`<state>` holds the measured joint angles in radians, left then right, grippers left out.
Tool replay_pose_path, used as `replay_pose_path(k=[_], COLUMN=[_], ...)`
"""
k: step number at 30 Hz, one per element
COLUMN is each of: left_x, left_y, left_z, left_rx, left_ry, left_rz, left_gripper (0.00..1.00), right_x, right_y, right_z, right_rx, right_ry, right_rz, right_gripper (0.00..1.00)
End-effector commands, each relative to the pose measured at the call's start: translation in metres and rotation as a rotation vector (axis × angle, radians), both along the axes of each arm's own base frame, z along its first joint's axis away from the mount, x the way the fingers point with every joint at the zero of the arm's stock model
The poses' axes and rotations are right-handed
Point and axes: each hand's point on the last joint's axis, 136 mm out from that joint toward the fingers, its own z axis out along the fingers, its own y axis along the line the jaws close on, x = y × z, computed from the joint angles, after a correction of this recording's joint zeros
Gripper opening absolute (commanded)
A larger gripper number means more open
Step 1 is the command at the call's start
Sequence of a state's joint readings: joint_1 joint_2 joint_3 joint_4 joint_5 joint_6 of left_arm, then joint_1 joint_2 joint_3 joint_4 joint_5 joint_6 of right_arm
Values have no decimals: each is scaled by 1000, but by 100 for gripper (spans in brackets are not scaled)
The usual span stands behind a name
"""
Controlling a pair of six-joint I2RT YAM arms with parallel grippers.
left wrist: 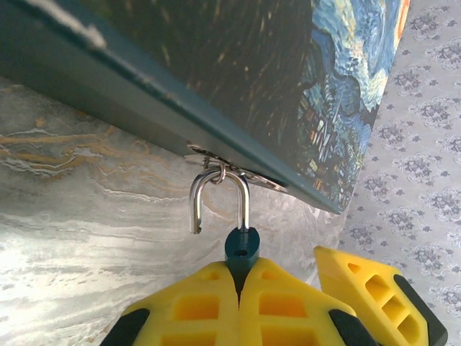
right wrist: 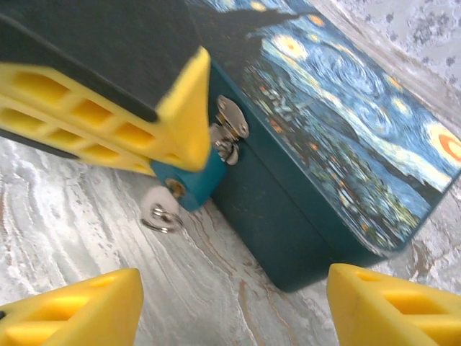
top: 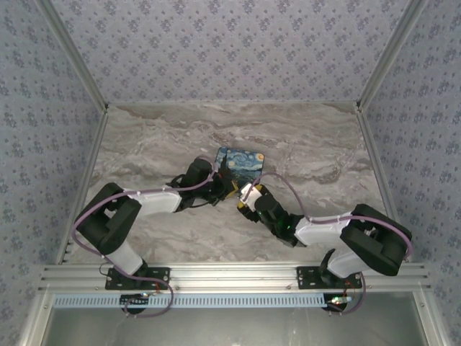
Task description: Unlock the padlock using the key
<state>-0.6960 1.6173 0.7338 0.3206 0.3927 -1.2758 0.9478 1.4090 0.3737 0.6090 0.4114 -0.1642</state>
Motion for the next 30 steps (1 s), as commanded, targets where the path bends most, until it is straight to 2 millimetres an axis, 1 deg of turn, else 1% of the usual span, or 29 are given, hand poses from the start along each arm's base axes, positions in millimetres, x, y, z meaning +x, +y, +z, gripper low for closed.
replay_pose_path(k=[1,7,11,14,19,23,26,30], left_x=[-2,-12,-20,-25,-26,-26,-26,-26], left_y=[4,16,20,20,16,15,14,11], left_z=[12,-5,-17,-26,-38,-42,-40,-38], left_rx=[12,145,257,333,416,517,629,762], left_ry=[-50,-64,-80,-92,-104,-134,-177,-224], left_rz=[-31,-73,-106,-133,-162,-195,-233,-280], left_gripper=[0,0,0,0,0,0,2,6], right_x=[0,0,6,8,11,9,7,7], right_y=[-9,-23,-42,-57,-81,-95,-99,-109], right_z=[6,19,27,34,48,49,48,36], right_rx=[48,196,314,349,399,440,496,525], right_ry=[13,103,169,160,121,134,173,247], right_rz=[-50,-63,-120,-191,-314,-365,-370,-410], right_gripper=[73,78,80,80,80,83,86,87])
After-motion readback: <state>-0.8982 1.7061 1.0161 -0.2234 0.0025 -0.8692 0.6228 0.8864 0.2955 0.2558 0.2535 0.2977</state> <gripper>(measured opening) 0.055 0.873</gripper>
